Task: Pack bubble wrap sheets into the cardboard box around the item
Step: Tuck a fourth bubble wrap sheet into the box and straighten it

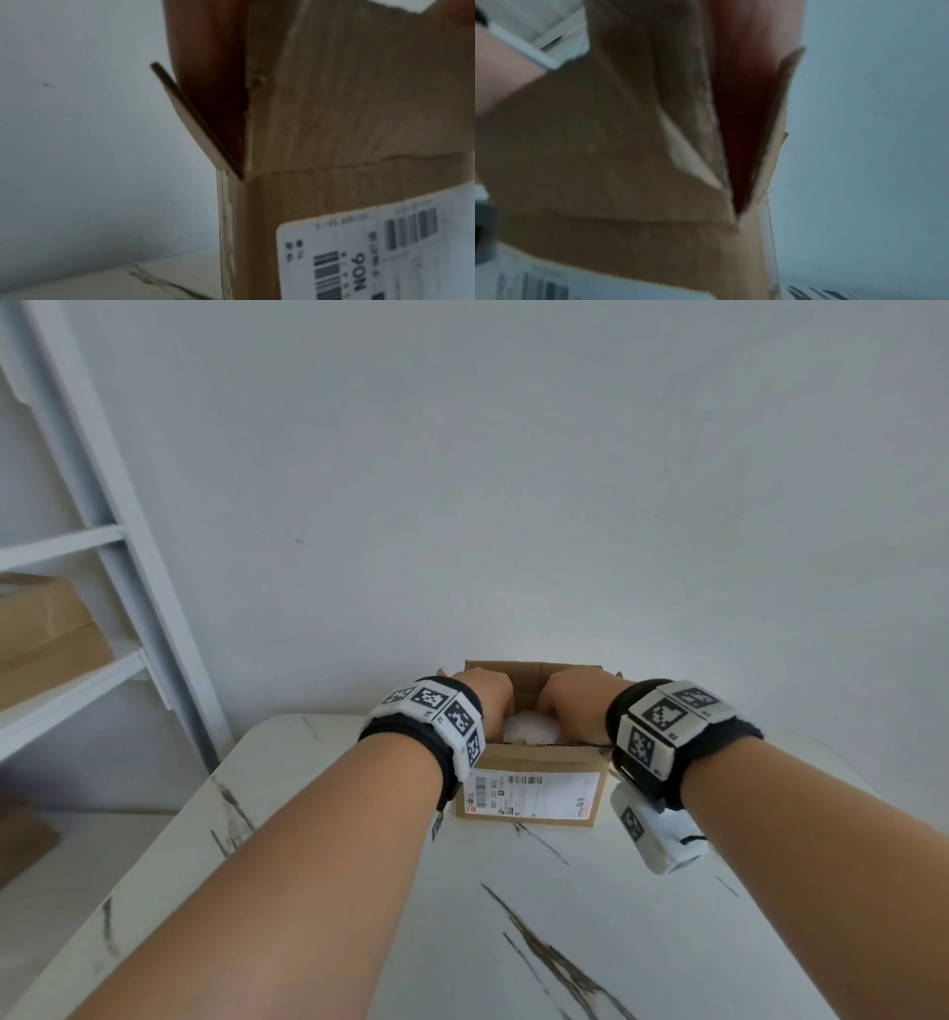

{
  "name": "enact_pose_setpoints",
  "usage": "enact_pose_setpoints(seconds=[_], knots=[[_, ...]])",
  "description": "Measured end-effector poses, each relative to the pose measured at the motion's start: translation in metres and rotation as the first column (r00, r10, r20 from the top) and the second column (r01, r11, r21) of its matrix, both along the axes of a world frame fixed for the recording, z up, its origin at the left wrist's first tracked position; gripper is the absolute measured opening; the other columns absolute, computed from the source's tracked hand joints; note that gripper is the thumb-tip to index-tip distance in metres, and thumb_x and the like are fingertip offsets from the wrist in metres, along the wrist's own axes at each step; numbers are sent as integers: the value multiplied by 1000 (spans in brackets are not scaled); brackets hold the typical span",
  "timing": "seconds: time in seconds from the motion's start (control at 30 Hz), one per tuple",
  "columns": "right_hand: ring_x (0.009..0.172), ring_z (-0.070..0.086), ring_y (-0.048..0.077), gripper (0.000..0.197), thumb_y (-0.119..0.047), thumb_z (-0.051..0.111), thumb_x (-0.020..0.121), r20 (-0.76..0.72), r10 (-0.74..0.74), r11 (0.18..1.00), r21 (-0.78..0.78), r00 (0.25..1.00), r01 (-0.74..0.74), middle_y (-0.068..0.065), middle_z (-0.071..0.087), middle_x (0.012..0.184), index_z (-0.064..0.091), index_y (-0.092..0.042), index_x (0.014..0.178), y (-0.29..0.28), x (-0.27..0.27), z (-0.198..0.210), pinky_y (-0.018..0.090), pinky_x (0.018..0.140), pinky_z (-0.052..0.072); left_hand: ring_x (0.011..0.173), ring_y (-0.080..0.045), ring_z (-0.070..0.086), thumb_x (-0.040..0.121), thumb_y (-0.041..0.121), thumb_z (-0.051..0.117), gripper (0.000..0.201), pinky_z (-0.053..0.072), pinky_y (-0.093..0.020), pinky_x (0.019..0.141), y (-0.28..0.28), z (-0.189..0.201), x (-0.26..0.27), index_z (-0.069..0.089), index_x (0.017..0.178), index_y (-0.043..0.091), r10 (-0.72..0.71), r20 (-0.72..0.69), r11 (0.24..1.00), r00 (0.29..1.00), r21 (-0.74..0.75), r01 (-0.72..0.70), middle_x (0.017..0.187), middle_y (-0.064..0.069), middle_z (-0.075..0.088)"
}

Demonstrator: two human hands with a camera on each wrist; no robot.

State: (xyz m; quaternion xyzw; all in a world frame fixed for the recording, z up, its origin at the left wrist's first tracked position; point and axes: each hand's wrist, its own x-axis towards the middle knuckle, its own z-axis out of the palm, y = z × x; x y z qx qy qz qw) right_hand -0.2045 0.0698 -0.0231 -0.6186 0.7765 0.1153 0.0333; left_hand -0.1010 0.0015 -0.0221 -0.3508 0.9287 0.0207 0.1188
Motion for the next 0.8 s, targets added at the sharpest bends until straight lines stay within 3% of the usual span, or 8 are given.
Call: enact_pose_setpoints(seconds=[0.1,0.23,0.3,0.47,0.53,0.67,0.73,0.8], knots=[[97,64,21,27,-18,60,85,81,23,999,-41,996,-19,2,69,106,69,-16,110,15,-2,8,31,85,53,115,-23,60,97,11,49,33,40,-27,86,2,2,8,64,127,13,-21,-42,997,999,73,24,127,-5,64],[94,67,22,32,-34,63,86,139,0,996,-88,990,13,6,72,103,71,-11,105,25,5,13,30,80,54,122,-23,55,97,11,49,38,38,-32,103,7,4,15,58,133,16,-2,-83,992,997,128,12,135,-3,59],[92,67,21,28,-29,58,90,111,-21,994,-106,994,33,6,72,102,70,-11,106,28,11,9,29,77,53,120,-21,57,94,12,54,39,41,-35,105,9,3,20,60,131,19,-4,-143,995,990,95,17,133,0,61],[74,59,19,19,-17,56,89,76,-49,988,-146,996,60,4,68,94,68,-11,104,33,20,5,26,64,47,110,-17,62,80,23,76,44,48,-24,87,11,10,38,67,123,17,34,-289,991,957,133,5,123,2,66],[72,61,18,19,-18,56,89,66,-32,989,-142,997,42,3,67,88,67,-10,102,33,22,8,25,61,48,107,-16,63,80,19,74,32,48,-23,87,12,16,45,72,112,19,75,-447,995,891,92,-37,117,3,69],[102,61,19,29,-35,62,87,150,51,973,-230,987,-15,-5,66,109,67,-22,113,36,23,10,32,85,52,103,-23,63,84,0,51,29,46,-26,83,5,25,63,72,98,15,228,-665,960,711,30,-280,111,-1,68],[105,60,17,26,-33,61,88,200,62,961,-278,978,-4,-6,67,111,69,-24,111,39,25,10,31,89,51,99,-27,67,85,-1,47,29,52,-28,84,-4,24,70,72,99,6,376,-651,919,659,167,-358,107,-8,71],[106,61,16,23,-28,59,90,221,61,951,-308,973,10,-5,68,112,70,-24,109,38,24,9,30,90,50,91,-29,72,89,0,51,22,59,-36,85,-3,22,72,72,97,1,489,-598,871,635,374,-319,98,-16,74]])
